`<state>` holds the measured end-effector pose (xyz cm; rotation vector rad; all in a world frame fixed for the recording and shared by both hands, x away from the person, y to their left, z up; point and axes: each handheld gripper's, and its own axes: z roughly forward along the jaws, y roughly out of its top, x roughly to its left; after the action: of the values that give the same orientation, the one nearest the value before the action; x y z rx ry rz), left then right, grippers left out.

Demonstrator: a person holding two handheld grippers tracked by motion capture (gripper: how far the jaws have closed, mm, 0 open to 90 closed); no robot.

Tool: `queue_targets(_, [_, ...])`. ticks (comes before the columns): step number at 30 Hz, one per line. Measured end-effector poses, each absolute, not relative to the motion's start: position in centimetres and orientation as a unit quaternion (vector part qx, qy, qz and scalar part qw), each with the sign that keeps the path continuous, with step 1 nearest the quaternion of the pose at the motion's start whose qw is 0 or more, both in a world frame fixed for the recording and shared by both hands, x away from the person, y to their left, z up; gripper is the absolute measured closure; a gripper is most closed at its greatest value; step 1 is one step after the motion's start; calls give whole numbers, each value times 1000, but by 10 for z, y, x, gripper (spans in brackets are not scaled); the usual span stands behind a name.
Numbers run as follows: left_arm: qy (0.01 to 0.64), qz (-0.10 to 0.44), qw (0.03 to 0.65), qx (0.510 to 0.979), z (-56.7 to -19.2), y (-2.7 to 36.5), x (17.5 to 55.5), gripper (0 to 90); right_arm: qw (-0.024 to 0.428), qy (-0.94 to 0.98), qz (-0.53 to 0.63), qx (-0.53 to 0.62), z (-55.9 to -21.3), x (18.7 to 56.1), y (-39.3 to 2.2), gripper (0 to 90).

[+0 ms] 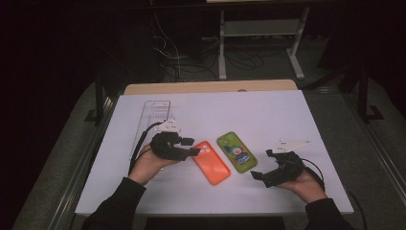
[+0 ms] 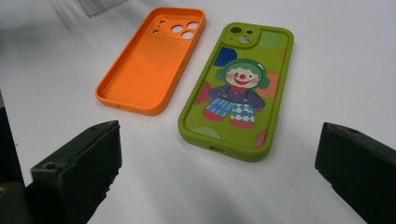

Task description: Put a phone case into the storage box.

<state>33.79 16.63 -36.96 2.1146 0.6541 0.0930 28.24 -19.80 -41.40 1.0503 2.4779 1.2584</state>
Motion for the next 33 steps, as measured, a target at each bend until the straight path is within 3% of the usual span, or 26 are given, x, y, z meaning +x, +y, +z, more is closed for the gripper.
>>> queue_targets(12, [284, 41, 413, 864, -388, 129, 373, 874, 82, 831, 427, 347, -414, 283, -199, 0])
queue_targets(24, [311, 56, 375, 871, -413, 107, 412, 894, 80, 831, 428, 345, -414, 282, -198, 0])
queue_targets(33, [313, 52, 328, 890, -432, 97, 416, 894, 77, 831, 429, 345, -414, 282, -198, 0])
